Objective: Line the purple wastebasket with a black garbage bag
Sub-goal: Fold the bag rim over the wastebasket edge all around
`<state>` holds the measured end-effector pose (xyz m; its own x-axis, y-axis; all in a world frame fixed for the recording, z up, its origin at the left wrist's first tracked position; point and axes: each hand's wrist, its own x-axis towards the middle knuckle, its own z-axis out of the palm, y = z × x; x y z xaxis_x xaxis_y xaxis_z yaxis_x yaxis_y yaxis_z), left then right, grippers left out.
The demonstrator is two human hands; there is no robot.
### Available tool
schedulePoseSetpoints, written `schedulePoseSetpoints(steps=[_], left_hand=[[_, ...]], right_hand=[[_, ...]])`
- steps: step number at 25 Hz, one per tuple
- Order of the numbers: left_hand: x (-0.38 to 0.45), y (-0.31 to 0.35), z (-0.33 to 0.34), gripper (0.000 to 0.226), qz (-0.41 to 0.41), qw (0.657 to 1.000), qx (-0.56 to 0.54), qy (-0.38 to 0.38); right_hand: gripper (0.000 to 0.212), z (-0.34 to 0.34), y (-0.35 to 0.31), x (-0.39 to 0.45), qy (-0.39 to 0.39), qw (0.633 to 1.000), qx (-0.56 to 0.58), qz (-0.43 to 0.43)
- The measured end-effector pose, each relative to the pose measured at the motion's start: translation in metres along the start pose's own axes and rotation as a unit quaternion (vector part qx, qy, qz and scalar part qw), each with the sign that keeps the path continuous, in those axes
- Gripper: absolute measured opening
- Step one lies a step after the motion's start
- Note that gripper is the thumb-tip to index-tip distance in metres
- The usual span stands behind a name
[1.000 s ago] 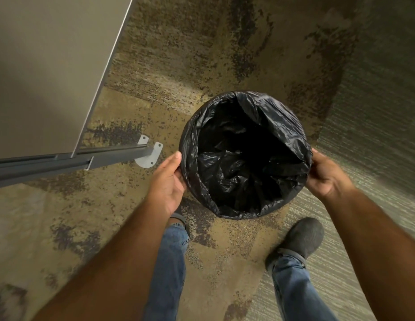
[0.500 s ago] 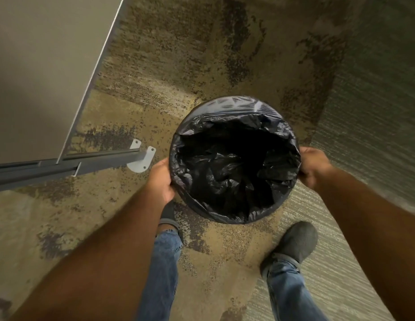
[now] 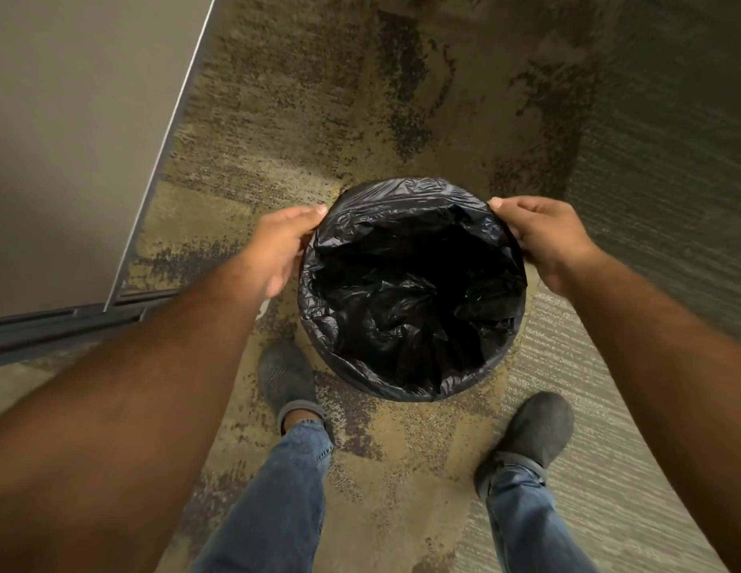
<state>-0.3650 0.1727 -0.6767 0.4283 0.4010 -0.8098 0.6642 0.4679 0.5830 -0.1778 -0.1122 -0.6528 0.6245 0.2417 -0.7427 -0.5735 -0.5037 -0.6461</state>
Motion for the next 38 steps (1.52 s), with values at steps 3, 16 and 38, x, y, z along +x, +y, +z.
schedulePoseSetpoints(steps=[3,16,38], left_hand=[[0.007,0.011,0.007,0.012,-0.014,1.000,0.017,0.004],[0.025,0.028,0.028,0.022,-0.146,0.982,0.119,0.020],[-0.091,-0.044,0.008,0.037,0.087,0.990,0.072,0.090]], right_hand=[[0.023,0.004,-0.012,0.010,0.012,0.999,-0.023,0.021],[0.036,0.022,-0.026,0.043,0.007,0.986,-0.122,0.114],[0.053,0.021,0.112,-0.138,0.165,0.972,0.142,0.085]])
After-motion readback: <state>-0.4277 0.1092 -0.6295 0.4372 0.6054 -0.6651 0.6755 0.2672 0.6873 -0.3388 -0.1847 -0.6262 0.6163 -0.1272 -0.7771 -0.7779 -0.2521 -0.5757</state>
